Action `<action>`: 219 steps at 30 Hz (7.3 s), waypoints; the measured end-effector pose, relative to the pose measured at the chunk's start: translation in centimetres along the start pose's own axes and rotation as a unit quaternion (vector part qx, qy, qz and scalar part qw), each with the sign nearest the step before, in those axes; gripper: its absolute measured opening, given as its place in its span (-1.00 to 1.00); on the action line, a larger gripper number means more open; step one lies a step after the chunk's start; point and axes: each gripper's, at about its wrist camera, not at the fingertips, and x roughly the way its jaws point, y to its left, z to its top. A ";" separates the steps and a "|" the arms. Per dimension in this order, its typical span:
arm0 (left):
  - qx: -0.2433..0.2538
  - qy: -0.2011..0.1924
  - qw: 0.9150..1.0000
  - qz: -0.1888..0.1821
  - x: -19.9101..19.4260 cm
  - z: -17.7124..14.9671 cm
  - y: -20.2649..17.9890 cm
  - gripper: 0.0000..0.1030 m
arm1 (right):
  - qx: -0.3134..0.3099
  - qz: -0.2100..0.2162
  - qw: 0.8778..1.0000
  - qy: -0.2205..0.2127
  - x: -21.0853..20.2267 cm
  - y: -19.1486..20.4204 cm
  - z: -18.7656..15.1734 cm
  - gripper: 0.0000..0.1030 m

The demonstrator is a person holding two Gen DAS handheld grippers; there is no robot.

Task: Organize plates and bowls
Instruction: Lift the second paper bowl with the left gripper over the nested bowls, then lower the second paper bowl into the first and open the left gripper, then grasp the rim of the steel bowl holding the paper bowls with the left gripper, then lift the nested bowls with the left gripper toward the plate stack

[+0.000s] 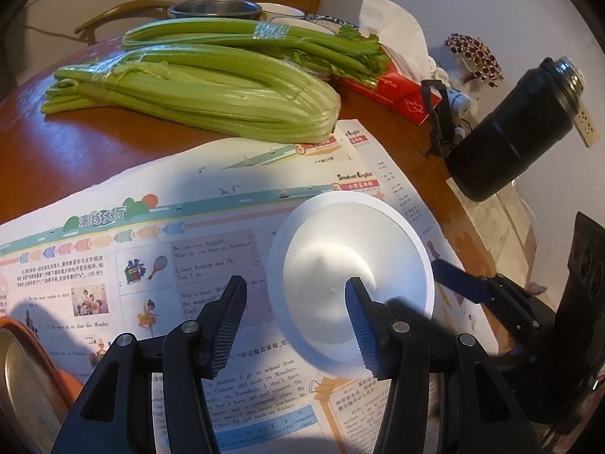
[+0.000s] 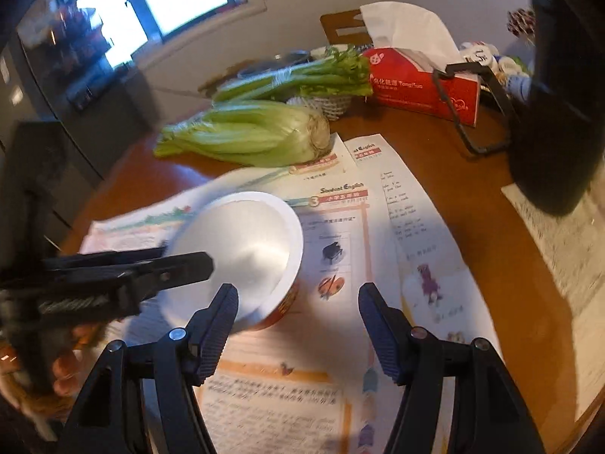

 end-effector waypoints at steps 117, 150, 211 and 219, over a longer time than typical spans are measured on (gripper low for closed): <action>-0.031 -0.078 0.996 0.040 -13.5 -18.3 -0.6 0.09 | -0.143 0.119 0.982 -0.036 -12.7 13.5 -13.9 0.28; -0.055 -0.089 0.992 0.073 -14.3 -18.8 1.6 0.10 | -0.102 0.110 0.988 -0.034 -12.7 10.1 -13.3 0.28; -0.088 -0.080 0.991 0.053 -11.3 -20.1 3.9 0.14 | -0.097 0.146 0.984 0.034 -7.2 11.8 -14.1 0.36; -0.081 -0.121 0.987 0.074 -15.7 -19.1 5.0 0.14 | -0.125 0.157 0.980 0.009 -8.6 14.8 -11.8 0.36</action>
